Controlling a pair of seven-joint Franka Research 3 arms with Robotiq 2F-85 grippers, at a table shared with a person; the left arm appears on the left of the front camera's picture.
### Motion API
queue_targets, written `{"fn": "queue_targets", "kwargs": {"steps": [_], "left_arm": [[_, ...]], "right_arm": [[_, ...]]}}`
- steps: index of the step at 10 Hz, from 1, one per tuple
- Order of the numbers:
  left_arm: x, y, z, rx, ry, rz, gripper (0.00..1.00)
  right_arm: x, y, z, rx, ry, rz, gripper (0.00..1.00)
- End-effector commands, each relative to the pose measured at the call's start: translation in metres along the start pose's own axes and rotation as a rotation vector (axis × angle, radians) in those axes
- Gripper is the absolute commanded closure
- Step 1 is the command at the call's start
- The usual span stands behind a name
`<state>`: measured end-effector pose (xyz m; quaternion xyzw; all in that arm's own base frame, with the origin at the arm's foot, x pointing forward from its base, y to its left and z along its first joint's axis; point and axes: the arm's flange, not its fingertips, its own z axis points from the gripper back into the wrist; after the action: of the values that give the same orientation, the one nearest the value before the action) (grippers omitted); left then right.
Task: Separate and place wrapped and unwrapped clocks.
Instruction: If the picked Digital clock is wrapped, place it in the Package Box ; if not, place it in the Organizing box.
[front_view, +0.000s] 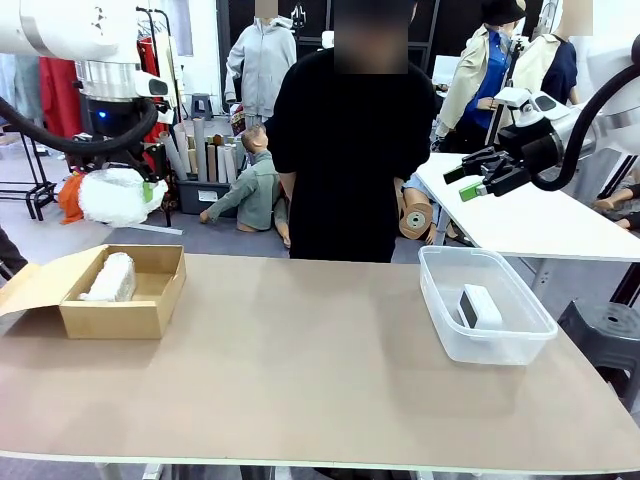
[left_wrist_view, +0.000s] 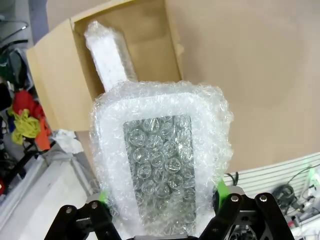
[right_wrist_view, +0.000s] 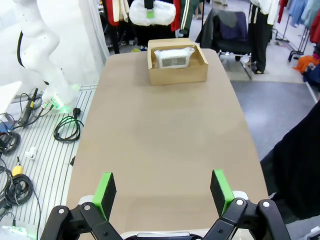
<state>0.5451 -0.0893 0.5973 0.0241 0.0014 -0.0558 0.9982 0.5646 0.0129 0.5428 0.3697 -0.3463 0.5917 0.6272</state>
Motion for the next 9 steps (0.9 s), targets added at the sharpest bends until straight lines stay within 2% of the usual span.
{"fn": "queue_targets", "kwargs": {"steps": [1,4,5,7,9], "left_arm": [[-0.005,0.002,0.005,-0.006,0.024,-0.008,1.0],[-0.002,0.0,0.0,0.0,0.018,-0.002,1.0],[0.008,0.006,-0.006,0.028,-0.009,-0.022,1.0],[0.024,0.016,-0.034,-0.009,-0.087,-0.02,1.0],[0.036,0.022,-0.06,-0.065,-0.144,0.039,1.0]], "right_arm": [[0.001,0.0,0.001,-0.003,0.003,0.003,0.0],[0.001,0.0,0.001,-0.003,0.003,0.003,0.0],[0.001,0.0,0.001,-0.003,0.003,0.003,0.0],[0.001,0.0,0.001,-0.003,0.003,0.003,0.0],[0.001,0.0,0.001,-0.003,0.003,0.003,0.0]]}}
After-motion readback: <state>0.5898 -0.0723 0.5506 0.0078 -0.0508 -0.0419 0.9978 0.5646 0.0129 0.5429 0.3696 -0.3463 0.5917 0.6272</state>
